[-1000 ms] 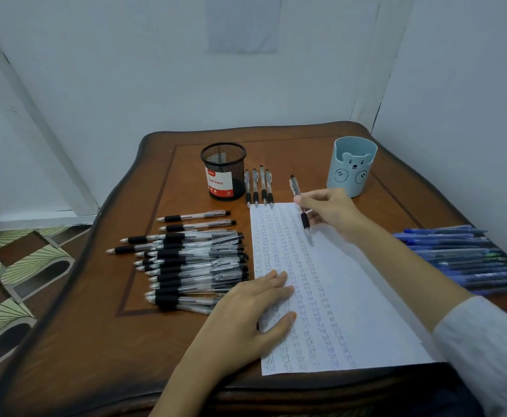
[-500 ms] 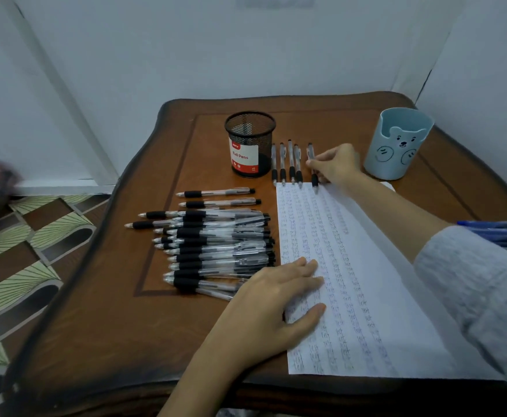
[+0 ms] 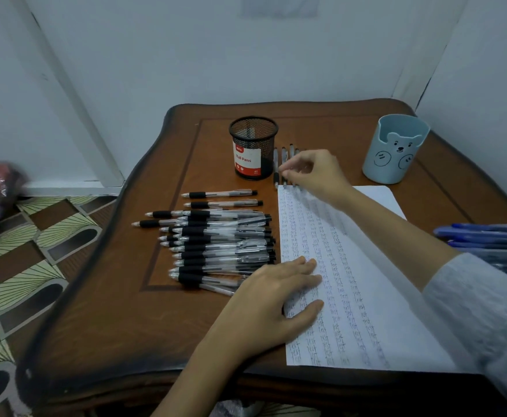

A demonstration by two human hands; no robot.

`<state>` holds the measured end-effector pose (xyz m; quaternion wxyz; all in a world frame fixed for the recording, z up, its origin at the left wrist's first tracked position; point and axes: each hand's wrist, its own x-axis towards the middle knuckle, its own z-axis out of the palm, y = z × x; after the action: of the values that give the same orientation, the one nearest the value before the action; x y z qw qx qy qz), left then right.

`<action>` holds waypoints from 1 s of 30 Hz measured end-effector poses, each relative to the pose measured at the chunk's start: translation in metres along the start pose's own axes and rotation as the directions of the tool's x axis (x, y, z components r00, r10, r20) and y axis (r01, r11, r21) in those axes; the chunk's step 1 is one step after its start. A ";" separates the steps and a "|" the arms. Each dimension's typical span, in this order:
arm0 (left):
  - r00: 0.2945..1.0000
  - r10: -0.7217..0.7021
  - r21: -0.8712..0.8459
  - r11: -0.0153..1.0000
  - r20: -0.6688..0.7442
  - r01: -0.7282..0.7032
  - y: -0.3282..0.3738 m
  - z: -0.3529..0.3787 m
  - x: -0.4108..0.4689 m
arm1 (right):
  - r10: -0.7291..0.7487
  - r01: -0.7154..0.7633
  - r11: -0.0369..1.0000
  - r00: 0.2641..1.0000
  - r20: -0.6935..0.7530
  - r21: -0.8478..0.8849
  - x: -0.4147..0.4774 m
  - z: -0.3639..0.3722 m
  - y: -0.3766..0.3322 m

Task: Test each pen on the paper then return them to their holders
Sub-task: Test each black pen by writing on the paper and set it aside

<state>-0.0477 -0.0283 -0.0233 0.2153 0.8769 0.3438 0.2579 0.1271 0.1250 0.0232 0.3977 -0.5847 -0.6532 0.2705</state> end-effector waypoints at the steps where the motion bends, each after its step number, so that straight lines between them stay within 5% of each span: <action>1: 1.000 -0.001 0.001 1.000 0.000 0.001 0.000 0.000 0.000 | -0.021 0.022 1.000 0.997 0.070 -0.011 -0.004 0.002 -0.003; 6: 1.000 0.001 0.004 1.000 0.000 -0.001 0.000 0.000 0.000 | -0.064 0.099 0.987 0.963 0.263 -0.123 -0.011 0.018 -0.007; 15: 1.000 0.006 -0.001 1.000 0.011 -0.006 0.000 -0.001 0.001 | -0.032 0.065 0.988 0.974 0.225 -0.139 -0.018 0.033 0.000; 22: 1.000 0.006 -0.007 1.000 0.016 -0.006 -0.001 0.000 0.001 | 0.099 -0.106 0.957 0.994 0.040 0.269 -0.032 0.006 -0.005; 25: 1.000 0.002 -0.003 1.000 0.022 -0.002 -0.002 0.000 0.001 | 0.230 -0.134 0.793 0.969 -0.089 0.594 -0.037 -0.017 -0.007; 30: 1.000 0.005 0.001 1.000 0.022 -0.005 -0.001 0.001 0.001 | 0.511 -0.073 0.271 0.856 -0.079 0.960 -0.047 -0.064 -0.010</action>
<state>-0.0470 -0.0274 -0.0248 0.2176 0.8807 0.3394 0.2487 0.1750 0.0706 0.0564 0.7169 -0.3993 -0.1641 0.5474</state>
